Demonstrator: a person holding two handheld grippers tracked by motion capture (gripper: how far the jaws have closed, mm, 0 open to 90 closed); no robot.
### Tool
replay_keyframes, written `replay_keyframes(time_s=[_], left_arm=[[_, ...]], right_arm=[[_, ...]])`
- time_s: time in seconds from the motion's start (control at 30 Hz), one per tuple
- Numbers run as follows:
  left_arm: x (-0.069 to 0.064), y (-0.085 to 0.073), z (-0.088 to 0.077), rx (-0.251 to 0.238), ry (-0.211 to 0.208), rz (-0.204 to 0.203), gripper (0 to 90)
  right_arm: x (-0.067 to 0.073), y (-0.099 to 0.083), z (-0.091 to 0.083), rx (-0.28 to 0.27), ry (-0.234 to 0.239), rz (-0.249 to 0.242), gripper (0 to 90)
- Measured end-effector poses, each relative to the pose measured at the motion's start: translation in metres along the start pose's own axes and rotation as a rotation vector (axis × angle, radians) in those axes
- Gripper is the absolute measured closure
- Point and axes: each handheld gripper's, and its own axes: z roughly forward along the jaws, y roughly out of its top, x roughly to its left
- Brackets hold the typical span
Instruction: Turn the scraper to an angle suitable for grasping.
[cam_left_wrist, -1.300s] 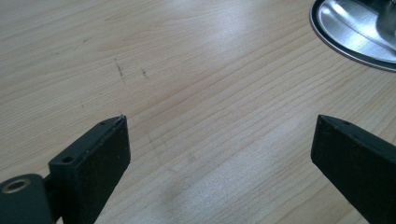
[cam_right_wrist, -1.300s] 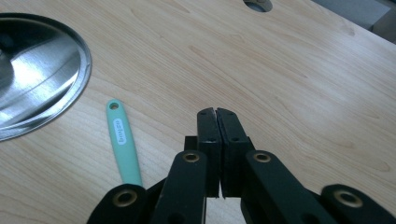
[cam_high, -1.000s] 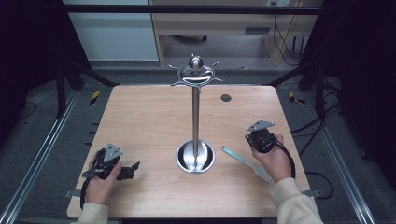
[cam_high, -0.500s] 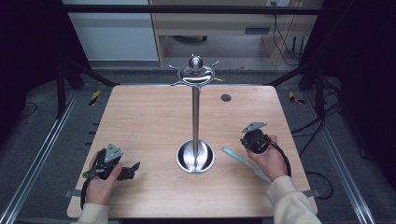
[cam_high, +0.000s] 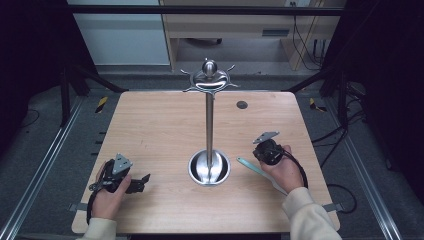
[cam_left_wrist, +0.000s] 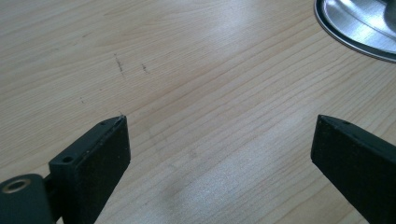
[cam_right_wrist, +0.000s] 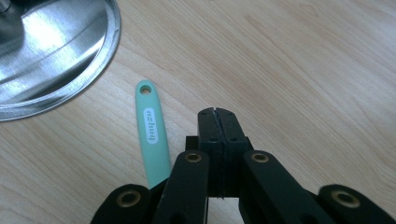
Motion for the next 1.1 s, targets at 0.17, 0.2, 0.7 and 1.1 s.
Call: replay_keyframes(time_s=[0.17,0.2,0.7,1.1], left_arm=[[0.000,0.000,-0.001,-0.001,0.002,0.002,4.6],[0.000,0.000,-0.001,-0.001,0.003,0.002,4.6],[-0.001,0.000,-0.001,-0.008,-0.004,-0.007,4.7],[-0.004,0.002,0.000,-0.016,-0.013,-0.003,4.7]], right_arm=[[0.004,-0.001,0.005,0.016,0.020,-0.009,90.0],[0.005,-0.001,0.006,0.021,0.023,-0.011,90.0],[0.010,0.001,0.018,0.055,0.039,-0.026,90.0],[0.010,0.003,0.025,0.086,0.047,-0.042,90.0]])
